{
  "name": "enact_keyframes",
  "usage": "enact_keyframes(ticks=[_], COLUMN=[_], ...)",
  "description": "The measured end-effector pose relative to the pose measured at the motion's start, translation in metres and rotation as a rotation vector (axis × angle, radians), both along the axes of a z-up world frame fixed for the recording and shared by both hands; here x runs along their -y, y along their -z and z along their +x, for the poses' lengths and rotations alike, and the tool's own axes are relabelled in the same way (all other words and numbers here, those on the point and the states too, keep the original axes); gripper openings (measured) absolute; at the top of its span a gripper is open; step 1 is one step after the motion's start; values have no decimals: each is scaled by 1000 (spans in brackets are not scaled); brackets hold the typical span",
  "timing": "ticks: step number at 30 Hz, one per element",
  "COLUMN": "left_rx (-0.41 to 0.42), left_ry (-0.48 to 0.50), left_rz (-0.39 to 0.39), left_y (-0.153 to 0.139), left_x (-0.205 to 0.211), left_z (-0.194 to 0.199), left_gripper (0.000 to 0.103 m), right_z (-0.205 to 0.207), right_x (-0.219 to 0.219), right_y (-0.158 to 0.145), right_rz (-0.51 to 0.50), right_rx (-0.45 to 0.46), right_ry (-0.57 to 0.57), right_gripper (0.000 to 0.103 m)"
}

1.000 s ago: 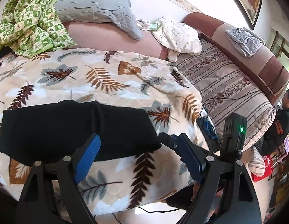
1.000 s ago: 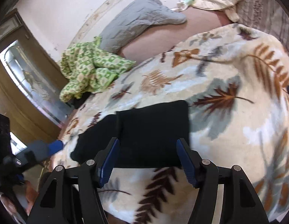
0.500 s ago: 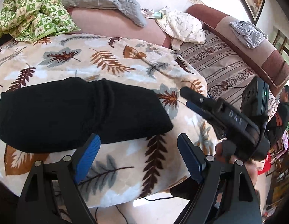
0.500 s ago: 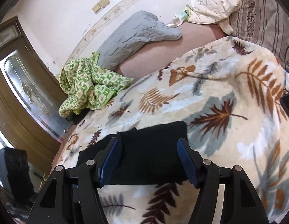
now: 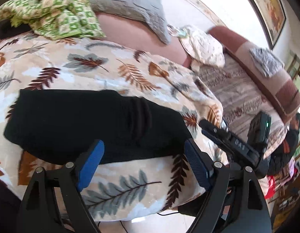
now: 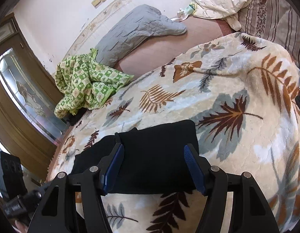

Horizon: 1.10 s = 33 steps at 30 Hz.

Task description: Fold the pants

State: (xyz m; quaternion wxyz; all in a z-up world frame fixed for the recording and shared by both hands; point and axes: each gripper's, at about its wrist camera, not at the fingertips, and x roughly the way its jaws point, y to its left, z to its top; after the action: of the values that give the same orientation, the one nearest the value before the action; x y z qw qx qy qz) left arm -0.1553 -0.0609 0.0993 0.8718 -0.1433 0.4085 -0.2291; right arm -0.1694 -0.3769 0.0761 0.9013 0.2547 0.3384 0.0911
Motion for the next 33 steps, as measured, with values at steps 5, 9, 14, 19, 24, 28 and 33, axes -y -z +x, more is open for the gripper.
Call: enact_keyframes(ticks=[5, 9, 14, 19, 24, 28, 33], left_rx=[6, 6, -51, -132, -152, -171, -156], left_ry=[-108, -212, -333, -413, -437, -432, -449], left_rz=[-12, -7, -39, -87, -105, -100, -65], left_y=[-3, 2, 24, 52, 67, 75, 77], left_x=[-45, -84, -125, -151, -159, -156, -154], left_z=[5, 7, 9, 14, 19, 25, 31], left_gripper=[85, 85, 85, 85, 85, 85, 85], right_z=[0, 8, 25, 41, 39, 54, 76], right_x=[-5, -25, -73, -115, -129, -156, -202], right_y=[4, 9, 11, 33, 11, -3, -7], right_rz=[-33, -48, -138, -261, -256, -238, -292], right_rx=[-15, -39, -37, -85, -35, 4, 29], right_ry=[-15, -67, -181, -245, -276, -349, -431], right_gripper=[66, 66, 64, 64, 66, 66, 66])
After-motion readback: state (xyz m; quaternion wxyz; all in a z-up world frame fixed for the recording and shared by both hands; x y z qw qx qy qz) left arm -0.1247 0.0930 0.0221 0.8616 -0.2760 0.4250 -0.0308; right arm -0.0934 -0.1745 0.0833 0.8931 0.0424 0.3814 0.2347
